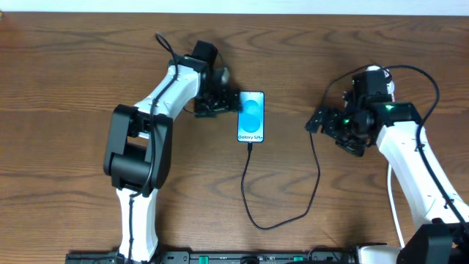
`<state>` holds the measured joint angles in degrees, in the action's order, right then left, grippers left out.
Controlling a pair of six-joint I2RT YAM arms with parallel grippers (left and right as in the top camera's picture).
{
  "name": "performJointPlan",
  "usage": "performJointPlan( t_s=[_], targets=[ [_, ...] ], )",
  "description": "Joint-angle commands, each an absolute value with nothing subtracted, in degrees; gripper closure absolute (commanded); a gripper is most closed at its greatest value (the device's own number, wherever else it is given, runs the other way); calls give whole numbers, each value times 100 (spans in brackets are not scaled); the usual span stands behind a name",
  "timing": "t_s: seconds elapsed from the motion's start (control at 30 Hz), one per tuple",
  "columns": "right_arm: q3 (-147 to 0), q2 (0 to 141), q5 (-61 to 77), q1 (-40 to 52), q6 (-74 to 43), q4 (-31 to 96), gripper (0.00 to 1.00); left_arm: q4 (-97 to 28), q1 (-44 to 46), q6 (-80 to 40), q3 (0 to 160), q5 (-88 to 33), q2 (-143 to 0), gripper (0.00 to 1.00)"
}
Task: Plug charger to phone and switch on socket
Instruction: 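Lay the phone flat on the table, open the left gripper and lift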
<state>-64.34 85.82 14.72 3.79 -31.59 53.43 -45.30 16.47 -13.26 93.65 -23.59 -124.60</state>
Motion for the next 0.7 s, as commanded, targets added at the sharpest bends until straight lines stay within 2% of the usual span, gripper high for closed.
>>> performJointPlan(
  t_s=[0.0,0.1,0.27,0.3,0.33,0.67],
  targets=[
    [-6584,8552,1339,60,-3177,5459,1,-4582,1597,-1275,9336,-825,-11609,8],
    [-7008,8552,1236,-325,-2926,5892,1,-4495,1597,-1275,9336,-78,-10855,8],
    [-7754,8552,228,-808,-2862,6427,1,-4405,1597,-1271,9336,71,-10154,7],
    [-7859,8552,16,-932,-2869,6425,1,-4407,1597,-1271,9336,71,-10071,7],
    [-7920,8552,-148,-1068,-2921,6381,1,-4407,1597,-1271,9336,71,-10014,2],
    [-7931,9008,-548,-2167,-3186,5706,1,-4606,1597,-1271,9332,71,-9996,2]
  ],
)
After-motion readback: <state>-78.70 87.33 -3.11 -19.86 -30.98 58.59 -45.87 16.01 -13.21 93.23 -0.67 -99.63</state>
